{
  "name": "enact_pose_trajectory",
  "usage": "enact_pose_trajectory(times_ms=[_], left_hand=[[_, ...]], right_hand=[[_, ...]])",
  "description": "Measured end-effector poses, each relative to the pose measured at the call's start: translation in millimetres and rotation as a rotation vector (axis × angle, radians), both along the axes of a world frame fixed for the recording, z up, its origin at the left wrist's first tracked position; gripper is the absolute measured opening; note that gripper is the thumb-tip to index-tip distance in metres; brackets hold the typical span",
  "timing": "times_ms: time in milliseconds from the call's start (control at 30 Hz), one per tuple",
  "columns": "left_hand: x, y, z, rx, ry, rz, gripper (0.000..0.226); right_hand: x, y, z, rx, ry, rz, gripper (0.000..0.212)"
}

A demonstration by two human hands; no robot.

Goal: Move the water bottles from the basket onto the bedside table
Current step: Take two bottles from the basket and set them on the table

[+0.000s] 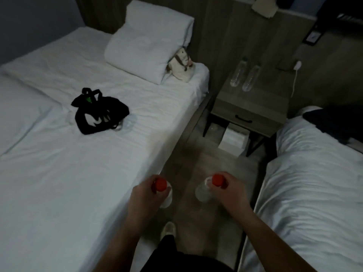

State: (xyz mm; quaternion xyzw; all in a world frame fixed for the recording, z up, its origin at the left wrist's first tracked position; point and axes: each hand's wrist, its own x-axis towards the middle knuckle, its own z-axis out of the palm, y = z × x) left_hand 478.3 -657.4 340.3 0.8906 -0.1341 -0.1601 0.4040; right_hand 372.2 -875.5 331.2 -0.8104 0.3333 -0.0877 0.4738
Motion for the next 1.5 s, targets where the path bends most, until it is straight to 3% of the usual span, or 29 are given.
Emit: enact_pose_trajectory(times_ms=[367,500,600,867,1100,1333,1500], left_hand=[[103,-86,6,-0.023,0.013,-0.179,0.032],[119,-120,2,-0.033,0.026,-0.231,0.028],[131,-152,-4,0.017,0.042,-0.275,0.03],[154,-272,-3,0.011,0.022,-0.188,0.032],[170,-384,6,-0.061,-0.191,-0.134,0.032],[187,-466,21,-0.084,-0.119,-0.086,0.026],[219,-519,17,-0.054,-0.065,-0.104,0.024]], right_hand=[[47,-56,9,-0.018,-0.053,-0.281,0.036],[53,-86,-5,-0.019,-0.007,-0.319,0.016],[64,-117,-14,0.018,0.016,-0.342,0.014],[100,-232,-6,0.228,-0.057,-0.323,0.014],[123,-354,7,0.006,0.042,-0.167,0.027],[135,-433,11,0.034,0.028,-0.204,0.018],[157,-483,2,0.024,0.051,-0.233,0.025]])
